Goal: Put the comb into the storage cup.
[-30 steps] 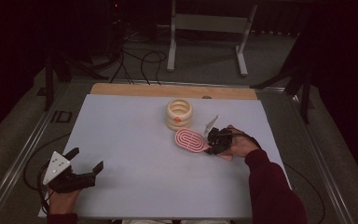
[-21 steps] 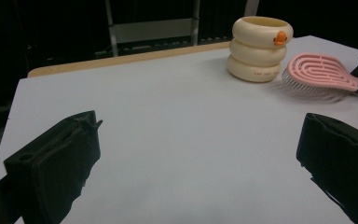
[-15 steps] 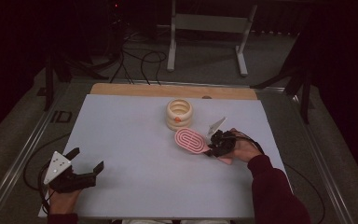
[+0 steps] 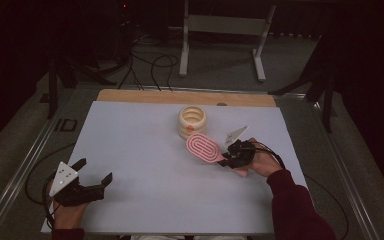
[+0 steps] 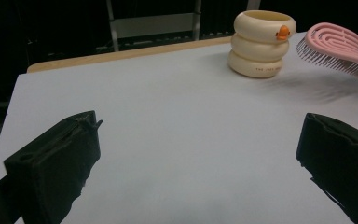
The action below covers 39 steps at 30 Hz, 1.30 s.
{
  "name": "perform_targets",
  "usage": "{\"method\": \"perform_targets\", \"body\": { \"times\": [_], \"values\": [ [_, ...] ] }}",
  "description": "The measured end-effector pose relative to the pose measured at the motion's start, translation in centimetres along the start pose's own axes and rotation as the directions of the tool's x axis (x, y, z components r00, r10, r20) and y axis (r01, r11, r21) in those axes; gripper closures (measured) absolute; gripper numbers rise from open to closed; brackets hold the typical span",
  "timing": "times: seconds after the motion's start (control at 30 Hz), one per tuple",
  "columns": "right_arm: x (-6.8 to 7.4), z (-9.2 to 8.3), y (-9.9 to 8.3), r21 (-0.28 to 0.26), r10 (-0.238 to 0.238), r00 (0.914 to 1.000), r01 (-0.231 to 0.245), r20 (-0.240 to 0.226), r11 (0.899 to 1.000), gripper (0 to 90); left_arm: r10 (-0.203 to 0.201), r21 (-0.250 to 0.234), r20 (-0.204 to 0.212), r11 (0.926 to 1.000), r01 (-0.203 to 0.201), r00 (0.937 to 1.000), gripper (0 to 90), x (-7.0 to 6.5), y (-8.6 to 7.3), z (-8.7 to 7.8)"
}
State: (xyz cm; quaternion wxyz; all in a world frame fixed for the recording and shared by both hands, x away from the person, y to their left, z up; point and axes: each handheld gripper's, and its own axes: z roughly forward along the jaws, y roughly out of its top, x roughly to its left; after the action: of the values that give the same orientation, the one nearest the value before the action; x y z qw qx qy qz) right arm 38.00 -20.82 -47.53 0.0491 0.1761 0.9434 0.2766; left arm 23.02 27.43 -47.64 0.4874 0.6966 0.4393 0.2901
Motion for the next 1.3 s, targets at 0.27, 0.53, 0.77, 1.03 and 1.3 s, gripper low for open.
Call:
{"method": "perform_targets", "body": {
  "times": [0.27, 0.53, 0.77, 1.03, 1.3],
  "values": [
    [0.7, -0.4, 0.2, -0.032, -0.005, 0.9998, 0.006, 0.019, 0.999, 70.8, 0.004, 0.005, 0.001, 1.0000, -0.004, 1.0000, 0.0, -0.2, 0.2, 0.1],
    [1.3, -0.6, 0.4, -0.066, -0.010, 0.9997, 0.011, 0.023, 0.998, 70.8, 0.001, 0.004, 0.000, 1.0000, -0.001, 1.0000, 0.0, -0.4, 0.4, 0.0],
    [2.0, -0.8, 0.5, -0.110, -0.009, 0.9996, 0.012, 0.027, 0.994, 70.8, 0.004, 0.012, 0.001, 0.9999, -0.004, 1.0000, 0.0, -0.6, 0.5, 0.2],
    [2.6, -1.0, 0.6, -0.163, -0.012, 0.9994, 0.017, 0.034, 0.986, 70.8, 0.009, 0.021, -0.001, 0.9997, -0.009, 1.0000, 0.0, -0.9, 0.8, 0.4],
    [3.7, -1.1, 1.3, -0.189, -0.027, 0.9986, 0.035, 0.046, 0.981, 70.8, 0.015, 0.034, 0.000, 0.9993, -0.015, 0.9999, 0.0, -1.4, 1.2, 0.6]
  ]
}}
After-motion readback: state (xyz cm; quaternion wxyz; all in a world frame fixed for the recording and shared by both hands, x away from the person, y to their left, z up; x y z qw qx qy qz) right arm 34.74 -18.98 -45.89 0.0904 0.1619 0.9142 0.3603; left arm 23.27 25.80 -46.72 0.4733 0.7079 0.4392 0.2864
